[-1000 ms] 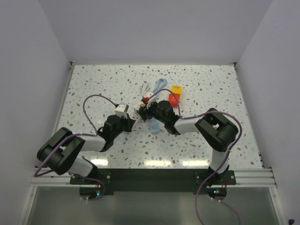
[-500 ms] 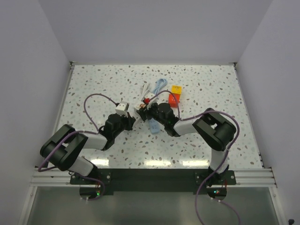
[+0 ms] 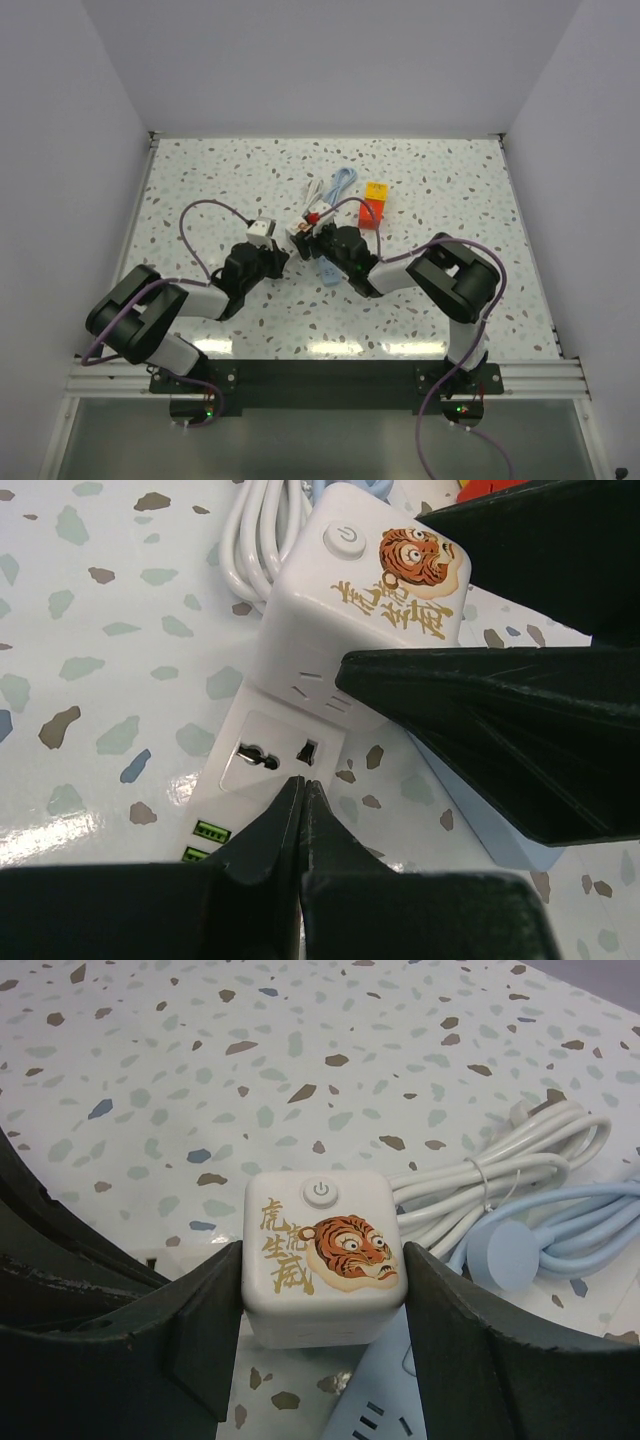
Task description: Insert the plug
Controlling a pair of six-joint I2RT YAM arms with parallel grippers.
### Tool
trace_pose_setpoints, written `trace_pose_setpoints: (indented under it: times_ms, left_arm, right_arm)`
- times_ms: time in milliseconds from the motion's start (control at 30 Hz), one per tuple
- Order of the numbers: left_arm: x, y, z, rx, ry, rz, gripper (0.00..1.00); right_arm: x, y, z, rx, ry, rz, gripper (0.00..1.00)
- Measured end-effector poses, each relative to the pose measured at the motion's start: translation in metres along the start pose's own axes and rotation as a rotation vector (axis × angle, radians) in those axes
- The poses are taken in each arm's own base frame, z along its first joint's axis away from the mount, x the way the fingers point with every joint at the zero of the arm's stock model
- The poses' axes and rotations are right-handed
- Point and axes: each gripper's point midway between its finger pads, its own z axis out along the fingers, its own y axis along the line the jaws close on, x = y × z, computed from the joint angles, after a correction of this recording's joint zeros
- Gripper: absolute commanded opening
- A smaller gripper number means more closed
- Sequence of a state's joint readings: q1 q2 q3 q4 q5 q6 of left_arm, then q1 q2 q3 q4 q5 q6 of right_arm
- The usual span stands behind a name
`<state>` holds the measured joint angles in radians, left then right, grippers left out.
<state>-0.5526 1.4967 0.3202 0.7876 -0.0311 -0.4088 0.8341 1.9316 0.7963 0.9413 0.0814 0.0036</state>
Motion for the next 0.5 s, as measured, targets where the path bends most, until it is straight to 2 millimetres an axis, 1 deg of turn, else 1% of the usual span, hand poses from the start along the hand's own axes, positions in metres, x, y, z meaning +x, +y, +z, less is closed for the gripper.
trace_pose_setpoints:
  times_ms: [500]
  left_arm:
    - [-0.0024,0.0043,0.0033,-0.006,-0.011,-0.006,0.0]
  right_arm:
    - [0.0071,0.0043,0.0033,0.077,-0.021,0.02,0.12]
